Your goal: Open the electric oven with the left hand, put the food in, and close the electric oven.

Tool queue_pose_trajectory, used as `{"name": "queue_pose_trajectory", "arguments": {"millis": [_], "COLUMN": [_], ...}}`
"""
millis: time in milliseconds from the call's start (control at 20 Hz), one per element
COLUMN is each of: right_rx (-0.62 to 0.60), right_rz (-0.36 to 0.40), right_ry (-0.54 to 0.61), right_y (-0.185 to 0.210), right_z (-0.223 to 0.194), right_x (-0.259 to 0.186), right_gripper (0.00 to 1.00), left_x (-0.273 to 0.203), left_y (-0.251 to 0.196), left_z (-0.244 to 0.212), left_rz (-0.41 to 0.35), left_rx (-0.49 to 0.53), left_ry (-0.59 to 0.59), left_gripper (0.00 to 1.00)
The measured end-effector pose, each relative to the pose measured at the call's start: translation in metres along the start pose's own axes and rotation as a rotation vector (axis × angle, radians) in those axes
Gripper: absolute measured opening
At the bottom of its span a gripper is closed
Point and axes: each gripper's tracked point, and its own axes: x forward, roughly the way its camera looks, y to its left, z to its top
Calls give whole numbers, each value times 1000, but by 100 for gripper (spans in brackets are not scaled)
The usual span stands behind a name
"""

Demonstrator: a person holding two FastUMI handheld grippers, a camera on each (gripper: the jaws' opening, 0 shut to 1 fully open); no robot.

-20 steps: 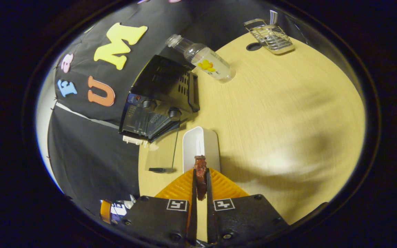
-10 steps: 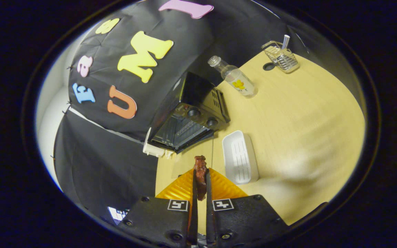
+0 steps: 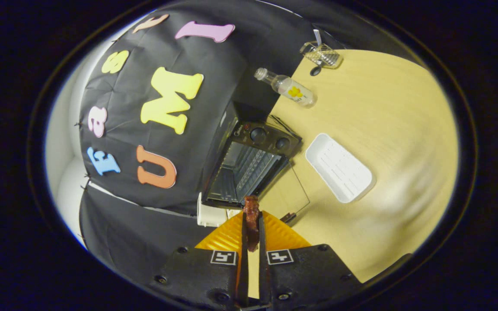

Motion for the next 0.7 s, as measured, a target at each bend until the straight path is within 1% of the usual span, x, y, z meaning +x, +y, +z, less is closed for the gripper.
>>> {"name": "queue_pose_trajectory", "arguments": {"millis": [150,300,400,550,700], "right_rx": [38,44,38,-47,-113], "right_rz": [-4,-19,-30,-48,-62], "right_ry": [-68,-64,-91,-144,-172], "right_y": [12,23,31,43,50], "right_z": [-3,-8,0,13,16], "right_x": [41,91,123,168,208], "right_gripper": [12,12,12,13,13], "left_x": [0,6,12,30,50], "left_y": [12,23,28,38,48], "left_z": [0,7,15,27,34], "left_rz": [18,54,68,94,122], "left_rx": [-12,-12,-7,2,-23], "left_ry": [9,17,16,13,21], "left_gripper": [97,97,97,96,97]}}
